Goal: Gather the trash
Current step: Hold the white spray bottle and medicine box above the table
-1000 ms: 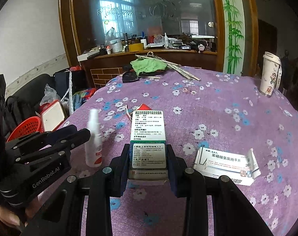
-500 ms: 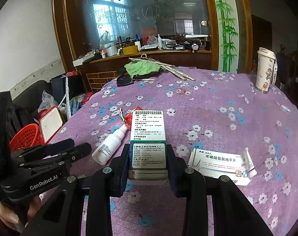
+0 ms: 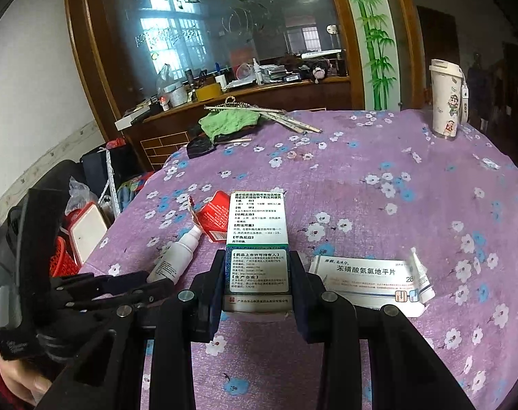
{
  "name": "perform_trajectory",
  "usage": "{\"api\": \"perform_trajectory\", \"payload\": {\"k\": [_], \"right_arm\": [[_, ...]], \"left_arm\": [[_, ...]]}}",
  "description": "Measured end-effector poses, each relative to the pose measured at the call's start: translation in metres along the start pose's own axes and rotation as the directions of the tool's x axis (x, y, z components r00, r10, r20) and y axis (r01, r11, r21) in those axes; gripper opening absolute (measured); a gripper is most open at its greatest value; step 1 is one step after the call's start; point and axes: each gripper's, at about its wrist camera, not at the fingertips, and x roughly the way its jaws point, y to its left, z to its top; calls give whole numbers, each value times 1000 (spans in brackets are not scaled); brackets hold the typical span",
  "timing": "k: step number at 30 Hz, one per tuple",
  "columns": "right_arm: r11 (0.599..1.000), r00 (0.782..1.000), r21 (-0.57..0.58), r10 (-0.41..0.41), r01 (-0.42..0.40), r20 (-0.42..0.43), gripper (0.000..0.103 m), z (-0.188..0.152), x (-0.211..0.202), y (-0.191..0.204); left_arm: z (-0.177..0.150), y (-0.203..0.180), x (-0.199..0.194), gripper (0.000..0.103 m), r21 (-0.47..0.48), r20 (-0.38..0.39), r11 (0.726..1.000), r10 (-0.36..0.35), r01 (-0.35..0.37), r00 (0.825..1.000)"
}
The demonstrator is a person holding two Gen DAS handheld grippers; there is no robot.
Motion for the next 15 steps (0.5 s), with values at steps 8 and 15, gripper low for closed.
{"api": "perform_trajectory", "payload": {"k": [8,15], "right_arm": [[1000,1000,-4,-7,7,0,37,0,1,0],[1000,1000,-29,-9,9,0,37,-1,2,5]], "left_arm": [[4,4,9,29,-45,9,999,-15,15,1000],[-20,13,-25,29,-98,165,995,-5,21,986]]}}
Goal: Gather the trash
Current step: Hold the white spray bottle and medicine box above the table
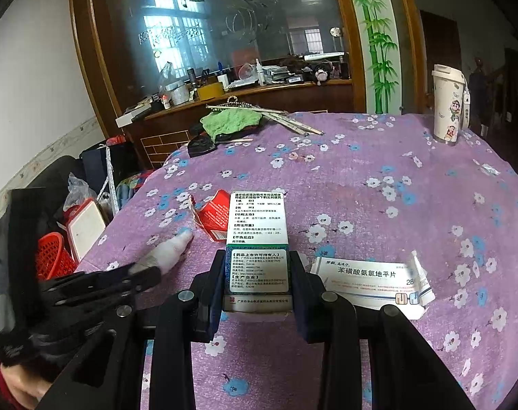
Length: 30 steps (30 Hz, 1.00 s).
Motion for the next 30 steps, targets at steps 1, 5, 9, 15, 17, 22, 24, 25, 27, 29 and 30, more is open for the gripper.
{"api": "perform_trajectory", "payload": {"k": [1,5,9,15,17,22,24,25,27,29,30], "right_arm": [[1000,1000,-3,-1,1,-4,37,0,1,1],[1000,1000,-17,2,-3,-26,37,-2,8,4],[999,1000,-42,-7,6,-30,37,-3,11,9],[999,999,-43,-5,3,-41,37,-3,12,8],[999,999,-42,-2,0,-40,37,-3,12,8],[999,999,-46,2,-4,-41,37,-4,11,10],[999,999,-47,2,-4,-41,37,-5,11,11],[999,999,-47,1,-3,-41,37,-6,10,11],[999,999,-48,0,-2,-40,37,-5,11,11],[999,999,-48,1,-2,-39,37,-5,11,11],[999,999,-48,-1,-1,-39,37,-6,11,11]], "left_arm": [[-1,0,-4,29,-1,21,1000,1,-1,1000],[2,3,-8,29,6,52,1000,-6,6,999],[1,10,4,29,-8,-17,1000,-28,28,999],[-4,12,18,29,-12,-96,999,-32,31,995],[-4,13,22,29,-19,-109,999,-35,33,993],[-2,17,29,29,-48,-106,998,-37,32,994],[-2,16,29,29,-44,-96,999,-32,28,995],[-3,15,28,29,-41,-92,999,-29,25,995],[-3,14,27,28,-33,-83,999,-13,10,996],[-3,14,25,28,-27,-64,1000,-4,3,998],[-2,15,21,28,-32,-49,999,-16,15,999]]}}
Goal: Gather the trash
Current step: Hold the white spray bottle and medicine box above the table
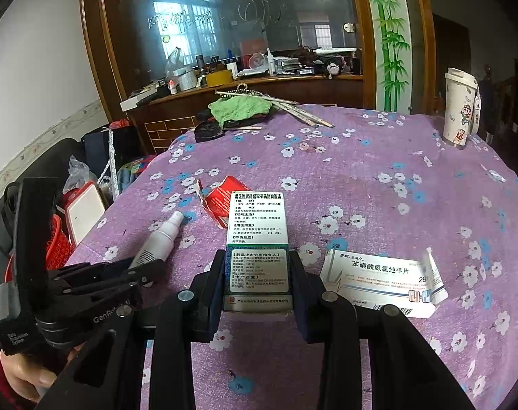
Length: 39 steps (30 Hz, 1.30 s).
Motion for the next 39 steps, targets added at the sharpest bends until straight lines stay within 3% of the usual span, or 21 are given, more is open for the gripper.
{"api": "perform_trajectory", "payload": {"k": [8,39], "right_arm": [[1000,1000,-8,-1,1,-2,37,0,1,2],[1000,1000,-15,-5,5,1,37,0,1,3]], "left_arm": [[2,-9,-21,28,37,108,999,19,-23,994],[0,-14,-24,28,73,125,995,52,-61,991]]}}
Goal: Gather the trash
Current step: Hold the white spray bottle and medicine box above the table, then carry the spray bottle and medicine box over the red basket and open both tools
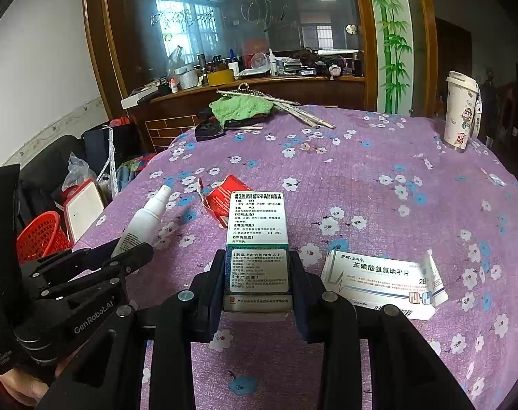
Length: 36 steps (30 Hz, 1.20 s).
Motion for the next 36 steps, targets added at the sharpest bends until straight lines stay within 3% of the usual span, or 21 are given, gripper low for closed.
{"api": "perform_trajectory", "payload": {"k": [11,17,23,31,36], "right_arm": [[1000,1000,13,6,-6,6,37,2,-2,-2],[1000,1000,-12,5,-5,15,37,0,-4,2],[999,998,-8,46,-46,-37,37,2,-2,13],[973,972,-59,217,-222,-88,37,11,-19,90],[931,935,-120,328,-344,-135,37,20,-16,167]], "left_arm": [[3,2,-7,29,-15,8,1000,13,-13,1000],[2,9,-34,29,-31,23,999,8,-8,1000],[-4,37,-74,29,-55,56,998,31,-28,998],[-22,120,-123,29,-143,79,985,112,-100,991],[-36,185,-139,29,-223,63,961,182,-164,981]]}}
